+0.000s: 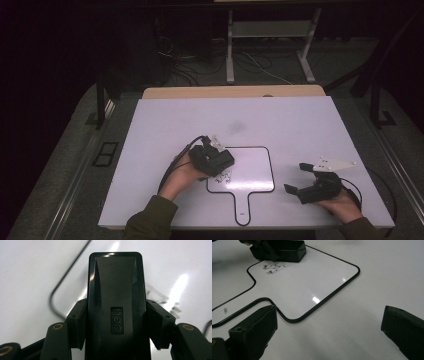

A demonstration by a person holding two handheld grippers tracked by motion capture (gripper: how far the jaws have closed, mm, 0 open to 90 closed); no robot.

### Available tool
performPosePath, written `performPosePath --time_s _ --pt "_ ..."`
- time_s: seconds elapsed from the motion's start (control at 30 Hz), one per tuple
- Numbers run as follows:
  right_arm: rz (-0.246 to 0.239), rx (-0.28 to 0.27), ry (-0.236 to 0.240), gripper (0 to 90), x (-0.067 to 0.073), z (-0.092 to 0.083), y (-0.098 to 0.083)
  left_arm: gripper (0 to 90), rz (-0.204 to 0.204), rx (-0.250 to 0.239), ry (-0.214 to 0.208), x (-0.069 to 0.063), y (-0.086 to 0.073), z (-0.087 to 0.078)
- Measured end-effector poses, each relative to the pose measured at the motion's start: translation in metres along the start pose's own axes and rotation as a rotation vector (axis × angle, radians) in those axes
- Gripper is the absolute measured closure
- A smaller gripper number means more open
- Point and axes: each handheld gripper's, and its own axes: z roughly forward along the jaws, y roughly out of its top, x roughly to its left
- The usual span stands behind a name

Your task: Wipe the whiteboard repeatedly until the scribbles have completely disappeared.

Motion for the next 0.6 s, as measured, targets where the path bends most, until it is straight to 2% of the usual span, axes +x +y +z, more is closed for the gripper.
performPosePath --time_s 0.2,0.27,0.3,0.5,0.57,0.6 --pt "0.000 0.001 0.000 0.0 0.000 0.000 0.000 39.5 0.058 -0.001 -0.045 -0.023 0.011 0.006" --pt "-0.002 -0.001 -0.001 0.0 0.000 0.000 0.000 39.6 0.068 -0.001 -0.049 -0.026 0.011 0.006" --pt "-0.002 -0.002 -0.001 0.0 0.000 0.000 0.000 39.6 0.062 -0.003 -0.056 -0.024 0.011 0.006" --pt "0.000 -0.003 -0.002 0.0 0.000 -0.001 0.000 39.6 0.014 0.002 -0.004 -0.007 0.003 0.002" --pt "0.000 -0.003 -0.003 0.0 0.000 -0.001 0.000 39.6 0.000 -0.003 -0.003 -0.005 0.001 0.001" --pt "0.000 -0.003 -0.003 0.0 0.000 -0.001 0.000 39.6 0.007 0.000 -0.001 -0.005 0.001 0.001"
